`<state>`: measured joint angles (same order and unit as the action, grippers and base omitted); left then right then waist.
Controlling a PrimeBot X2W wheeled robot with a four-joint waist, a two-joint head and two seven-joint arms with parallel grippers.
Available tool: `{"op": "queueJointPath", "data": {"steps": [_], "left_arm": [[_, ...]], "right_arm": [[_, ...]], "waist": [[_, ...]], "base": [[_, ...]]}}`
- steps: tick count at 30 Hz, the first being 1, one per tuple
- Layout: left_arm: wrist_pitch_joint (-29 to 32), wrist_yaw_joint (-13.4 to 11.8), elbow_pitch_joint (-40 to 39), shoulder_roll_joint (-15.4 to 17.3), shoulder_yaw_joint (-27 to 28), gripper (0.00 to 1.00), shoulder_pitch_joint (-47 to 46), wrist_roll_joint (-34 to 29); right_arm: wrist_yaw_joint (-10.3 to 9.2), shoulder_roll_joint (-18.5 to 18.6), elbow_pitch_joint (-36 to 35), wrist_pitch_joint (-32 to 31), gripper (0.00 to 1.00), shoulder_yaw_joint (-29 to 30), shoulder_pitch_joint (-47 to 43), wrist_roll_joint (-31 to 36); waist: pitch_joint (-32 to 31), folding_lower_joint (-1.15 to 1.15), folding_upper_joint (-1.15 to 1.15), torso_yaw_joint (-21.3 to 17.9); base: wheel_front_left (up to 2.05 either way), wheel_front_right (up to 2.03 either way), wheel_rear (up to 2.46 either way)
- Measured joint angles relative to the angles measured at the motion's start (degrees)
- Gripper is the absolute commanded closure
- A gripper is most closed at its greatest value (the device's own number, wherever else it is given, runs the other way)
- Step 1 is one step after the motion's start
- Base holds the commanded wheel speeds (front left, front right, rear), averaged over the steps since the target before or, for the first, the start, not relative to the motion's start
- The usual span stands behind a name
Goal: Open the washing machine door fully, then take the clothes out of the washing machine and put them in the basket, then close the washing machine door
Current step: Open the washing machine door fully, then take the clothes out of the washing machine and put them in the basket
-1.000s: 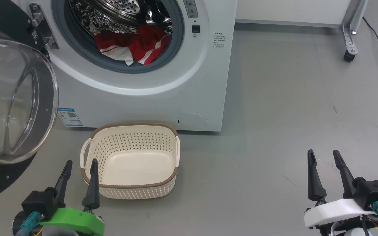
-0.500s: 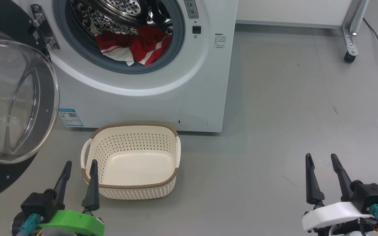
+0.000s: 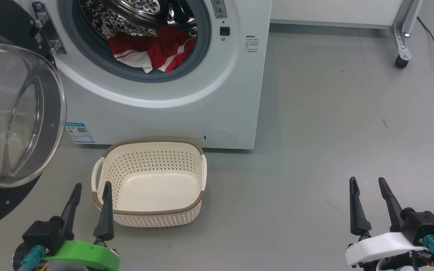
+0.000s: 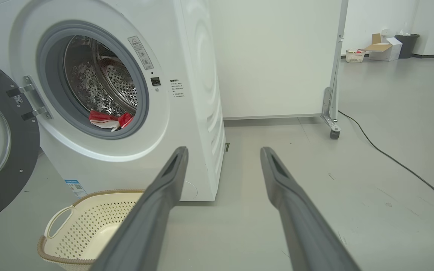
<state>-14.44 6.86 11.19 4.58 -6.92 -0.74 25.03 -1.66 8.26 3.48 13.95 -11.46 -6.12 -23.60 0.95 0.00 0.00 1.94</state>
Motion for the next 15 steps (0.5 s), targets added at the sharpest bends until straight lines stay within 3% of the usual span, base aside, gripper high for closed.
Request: {"op": "queueJointPath", "data": {"steps": [15], "left_arm": [[0.00,0.01,-1.58,-0.09,-0.11,0.00,0.07,1.10]], "right_arm": [[0.00,-0.09,0.25,0.00,0.00,-0.01,0.00,-0.01]], "waist": [[0.08,0.00,0.00,0.33]], "base": [[0.10,-0.26,0.16]]}}
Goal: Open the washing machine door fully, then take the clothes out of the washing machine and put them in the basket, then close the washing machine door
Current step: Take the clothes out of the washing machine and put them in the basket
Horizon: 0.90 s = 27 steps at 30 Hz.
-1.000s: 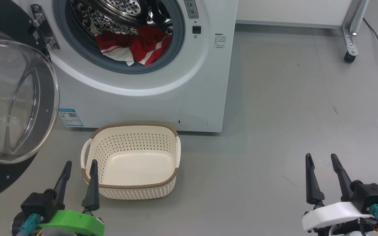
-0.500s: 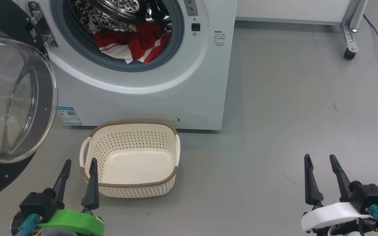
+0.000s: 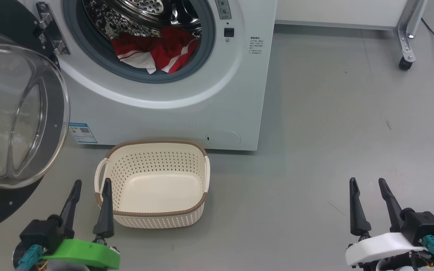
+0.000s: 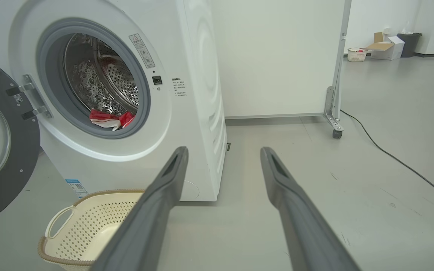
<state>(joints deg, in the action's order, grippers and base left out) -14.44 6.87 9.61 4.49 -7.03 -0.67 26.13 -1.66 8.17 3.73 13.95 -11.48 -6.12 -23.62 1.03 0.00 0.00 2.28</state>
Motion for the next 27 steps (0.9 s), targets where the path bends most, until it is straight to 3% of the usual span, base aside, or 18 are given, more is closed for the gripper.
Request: {"op": "queueJointPath", "data": {"steps": [14,27], "left_arm": [[0.00,0.00,-0.37,-0.03,-0.05,0.00,0.09,0.07],[0.00,0.00,-0.91,0.04,-0.40,0.00,0.10,-1.09]], "right_arm": [[0.00,0.02,0.27,-0.01,0.00,0.02,0.00,-0.02],[0.01,-0.15,0.54,-0.01,0.00,-0.23,0.00,-0.12]], "waist": [[-0.08,0.00,0.00,0.49],[-0.52,0.00,0.00,1.15]], "base": [[0.61,-0.91,0.30],[1.17,-1.30,0.13]]}}
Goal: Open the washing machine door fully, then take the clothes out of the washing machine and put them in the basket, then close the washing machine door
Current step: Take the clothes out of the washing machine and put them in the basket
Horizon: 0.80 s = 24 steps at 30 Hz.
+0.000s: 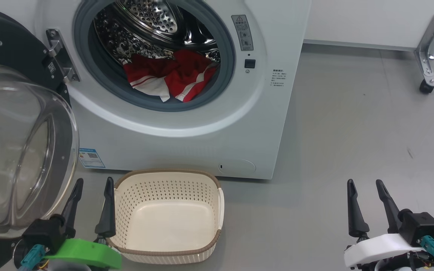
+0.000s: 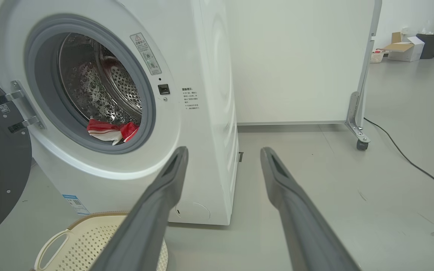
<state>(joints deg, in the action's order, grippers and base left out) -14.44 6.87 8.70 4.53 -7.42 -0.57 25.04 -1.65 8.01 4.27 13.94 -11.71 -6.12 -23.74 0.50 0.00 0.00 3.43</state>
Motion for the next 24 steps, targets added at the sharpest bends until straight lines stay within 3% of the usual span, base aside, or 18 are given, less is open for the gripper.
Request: {"op": "queueJointPath", "data": {"steps": [24], "left_arm": [[0.00,0.00,-0.15,-0.27,-0.21,0.00,0.81,-0.93]], "right_arm": [[-0.01,-0.22,0.15,0.01,0.00,-0.07,-0.03,-0.34]], "waist": [[0.01,0.00,0.00,0.26]], "base": [[0.74,-0.74,0.00]]}}
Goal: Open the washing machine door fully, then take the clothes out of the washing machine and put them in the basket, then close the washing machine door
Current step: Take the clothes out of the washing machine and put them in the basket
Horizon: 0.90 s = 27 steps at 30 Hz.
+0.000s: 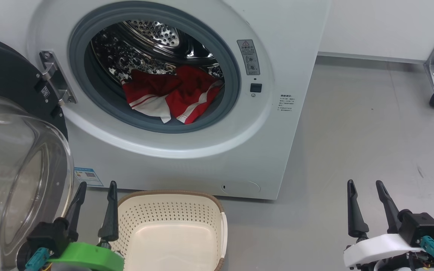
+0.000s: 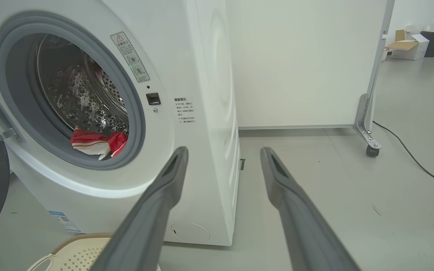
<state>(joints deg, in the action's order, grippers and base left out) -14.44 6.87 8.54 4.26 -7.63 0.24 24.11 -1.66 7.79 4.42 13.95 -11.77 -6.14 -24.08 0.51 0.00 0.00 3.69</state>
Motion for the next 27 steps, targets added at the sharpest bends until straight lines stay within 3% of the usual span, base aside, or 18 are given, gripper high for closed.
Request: {"op": "queueJointPath", "data": {"steps": [27], "left_arm": [[0.00,0.03,0.78,0.34,-1.92,0.00,0.38,0.00]], "right_arm": [[0.08,0.00,0.16,-0.01,0.00,-0.99,0.02,0.01]], "waist": [[0.20,0.00,0.00,-1.11]], "base": [[0.04,-0.04,0.00]]}}
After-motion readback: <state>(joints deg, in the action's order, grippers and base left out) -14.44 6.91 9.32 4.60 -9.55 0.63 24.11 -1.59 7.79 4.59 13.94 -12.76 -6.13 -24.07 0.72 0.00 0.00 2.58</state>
